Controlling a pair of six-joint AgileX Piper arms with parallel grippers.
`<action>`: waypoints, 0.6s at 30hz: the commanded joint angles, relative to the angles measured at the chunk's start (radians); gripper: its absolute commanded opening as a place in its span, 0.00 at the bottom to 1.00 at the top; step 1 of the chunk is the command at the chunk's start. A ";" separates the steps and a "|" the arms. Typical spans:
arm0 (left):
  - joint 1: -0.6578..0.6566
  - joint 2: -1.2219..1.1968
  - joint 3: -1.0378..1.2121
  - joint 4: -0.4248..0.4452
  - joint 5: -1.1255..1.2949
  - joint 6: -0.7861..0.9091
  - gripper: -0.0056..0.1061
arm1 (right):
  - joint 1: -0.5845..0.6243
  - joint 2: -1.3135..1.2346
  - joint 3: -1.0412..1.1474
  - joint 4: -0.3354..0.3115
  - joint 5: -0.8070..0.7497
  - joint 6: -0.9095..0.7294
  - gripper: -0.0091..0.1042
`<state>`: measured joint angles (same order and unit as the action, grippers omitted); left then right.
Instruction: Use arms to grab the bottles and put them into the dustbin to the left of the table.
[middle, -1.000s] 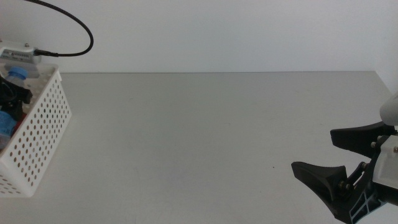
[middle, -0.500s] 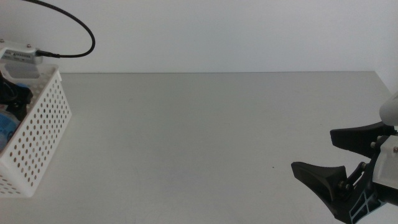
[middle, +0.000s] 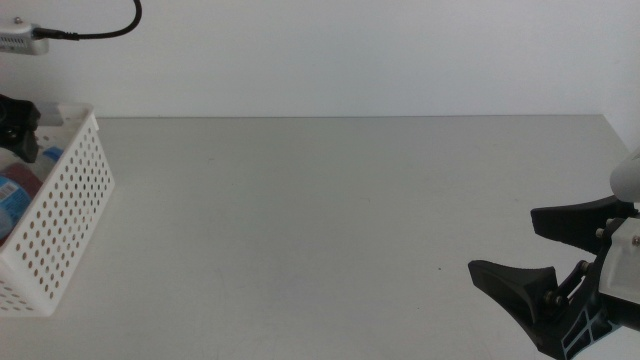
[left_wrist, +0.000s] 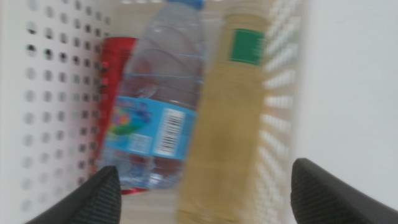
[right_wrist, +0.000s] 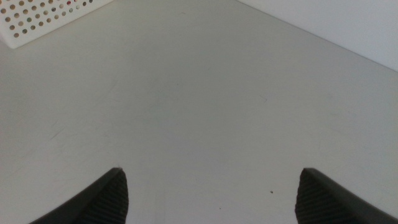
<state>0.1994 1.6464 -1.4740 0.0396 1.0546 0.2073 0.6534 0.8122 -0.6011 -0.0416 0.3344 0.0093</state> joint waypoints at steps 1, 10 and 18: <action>-0.021 -0.074 -0.031 -0.040 -0.008 -0.027 0.89 | 0.004 -0.010 -0.030 -0.009 -0.064 -0.009 0.75; -0.127 -0.236 -0.006 -0.034 0.007 -0.075 0.86 | 0.004 -0.010 -0.030 -0.009 -0.064 -0.009 0.75; -0.169 -0.473 0.143 -0.034 -0.086 -0.057 0.82 | 0.004 -0.010 -0.030 -0.009 -0.064 -0.009 0.75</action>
<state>0.0371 1.2424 -1.3322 0.0085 1.0342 0.1502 0.6534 0.8122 -0.6011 -0.0416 0.3344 0.0093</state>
